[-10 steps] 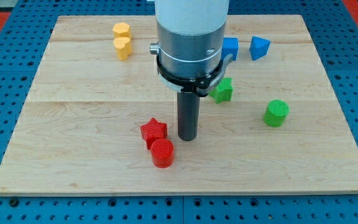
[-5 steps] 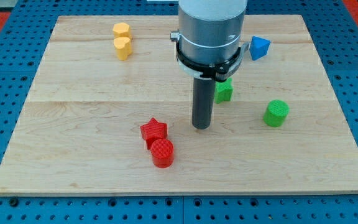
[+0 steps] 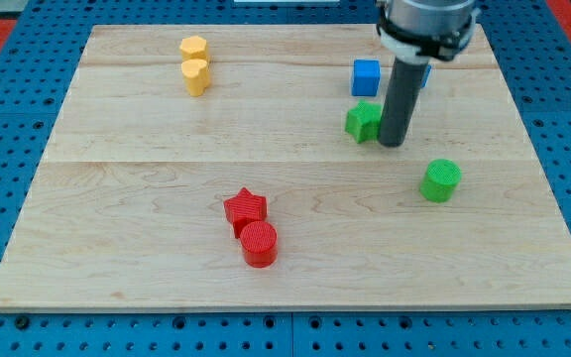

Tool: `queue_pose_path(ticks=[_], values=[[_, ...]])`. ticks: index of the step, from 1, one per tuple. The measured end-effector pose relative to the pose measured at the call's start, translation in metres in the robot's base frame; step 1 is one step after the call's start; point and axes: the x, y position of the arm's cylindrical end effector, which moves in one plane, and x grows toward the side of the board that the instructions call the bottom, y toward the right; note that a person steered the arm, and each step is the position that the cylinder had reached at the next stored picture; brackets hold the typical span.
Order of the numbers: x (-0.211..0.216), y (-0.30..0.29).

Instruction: Push the green star to the top of the blue triangle

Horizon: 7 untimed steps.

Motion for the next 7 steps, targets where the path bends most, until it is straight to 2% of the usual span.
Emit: queue_pose_path(ticks=[1, 2, 3, 5, 6, 7], values=[[-0.015, -0.015], [-0.015, -0.099], [-0.040, -0.113], [0.001, -0.081], [-0.044, -0.073], [-0.066, -0.100]])
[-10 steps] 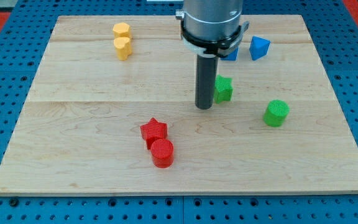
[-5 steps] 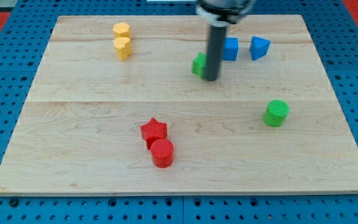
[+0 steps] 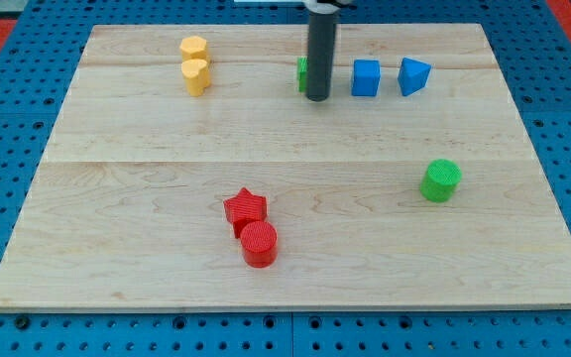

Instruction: Push the green star to the top of the blue triangle

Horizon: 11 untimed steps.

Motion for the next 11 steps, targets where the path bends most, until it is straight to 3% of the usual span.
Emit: queue_pose_path(ticks=[3, 4, 5, 6, 7, 8, 10, 11], values=[[-0.087, 0.011], [-0.092, -0.030], [-0.123, -0.003], [-0.132, 0.062], [-0.132, 0.040], [-0.129, -0.025], [-0.085, -0.019], [-0.099, 0.048]])
